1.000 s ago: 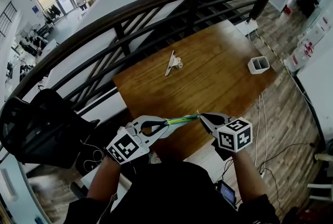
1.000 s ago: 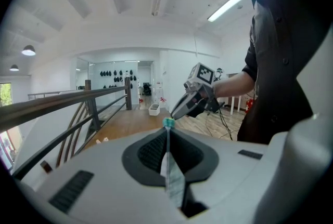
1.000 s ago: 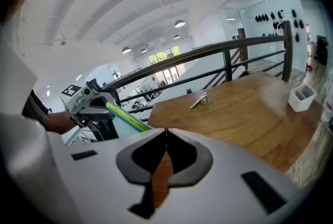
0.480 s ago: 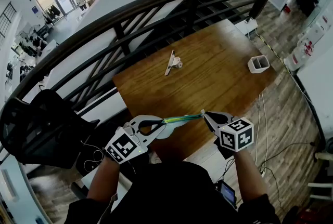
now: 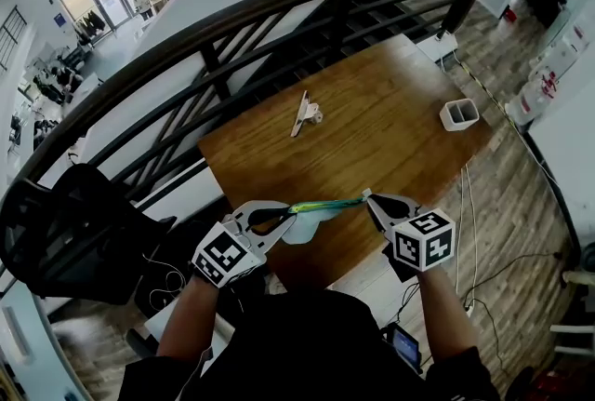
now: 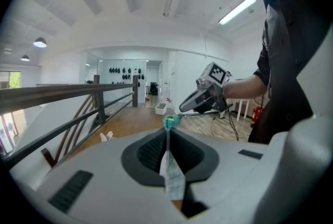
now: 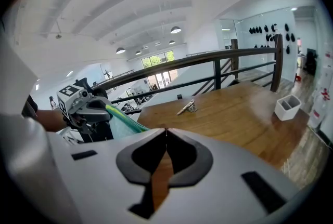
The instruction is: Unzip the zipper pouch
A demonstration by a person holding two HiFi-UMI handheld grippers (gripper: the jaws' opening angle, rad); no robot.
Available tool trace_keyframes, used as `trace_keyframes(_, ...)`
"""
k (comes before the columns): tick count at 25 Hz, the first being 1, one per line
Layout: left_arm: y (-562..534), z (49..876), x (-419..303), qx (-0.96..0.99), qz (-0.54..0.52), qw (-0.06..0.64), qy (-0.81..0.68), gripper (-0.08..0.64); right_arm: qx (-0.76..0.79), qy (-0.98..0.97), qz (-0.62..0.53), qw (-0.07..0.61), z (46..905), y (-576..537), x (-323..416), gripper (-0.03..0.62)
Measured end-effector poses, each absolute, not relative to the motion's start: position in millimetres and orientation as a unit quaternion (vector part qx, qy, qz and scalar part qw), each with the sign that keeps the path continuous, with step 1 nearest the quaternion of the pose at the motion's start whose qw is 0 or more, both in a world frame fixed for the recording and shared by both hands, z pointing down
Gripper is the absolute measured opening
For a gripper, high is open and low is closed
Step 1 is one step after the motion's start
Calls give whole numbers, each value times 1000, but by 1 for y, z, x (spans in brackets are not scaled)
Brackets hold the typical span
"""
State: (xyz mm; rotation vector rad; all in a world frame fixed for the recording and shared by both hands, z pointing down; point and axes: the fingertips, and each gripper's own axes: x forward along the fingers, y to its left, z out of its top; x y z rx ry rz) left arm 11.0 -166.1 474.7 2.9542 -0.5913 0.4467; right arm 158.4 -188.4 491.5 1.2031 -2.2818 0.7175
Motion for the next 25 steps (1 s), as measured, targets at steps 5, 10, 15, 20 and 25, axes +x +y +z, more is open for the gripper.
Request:
trace_keyframes(5,-184,483,20,965,146,55,-209,26,459,-825,243,221,484,-200,168,2)
trace_keyframes(10,-198,498,26,959,154,75,-224,26,474,-820,226,228,486,-209,171,2)
trace_keyframes(15,-211,522,30,951,147,130,-240,29,492,-809,231,226,500,-220,177,2)
trace_keyframes(20,-217,520,33,950,137,138,-246,170,512,-794,232,231,513,-228,188,28)
trace_keyframes(25,-221,517,16,944,135,137,-267,173,523,-794,228,209,509,-231,194,137)
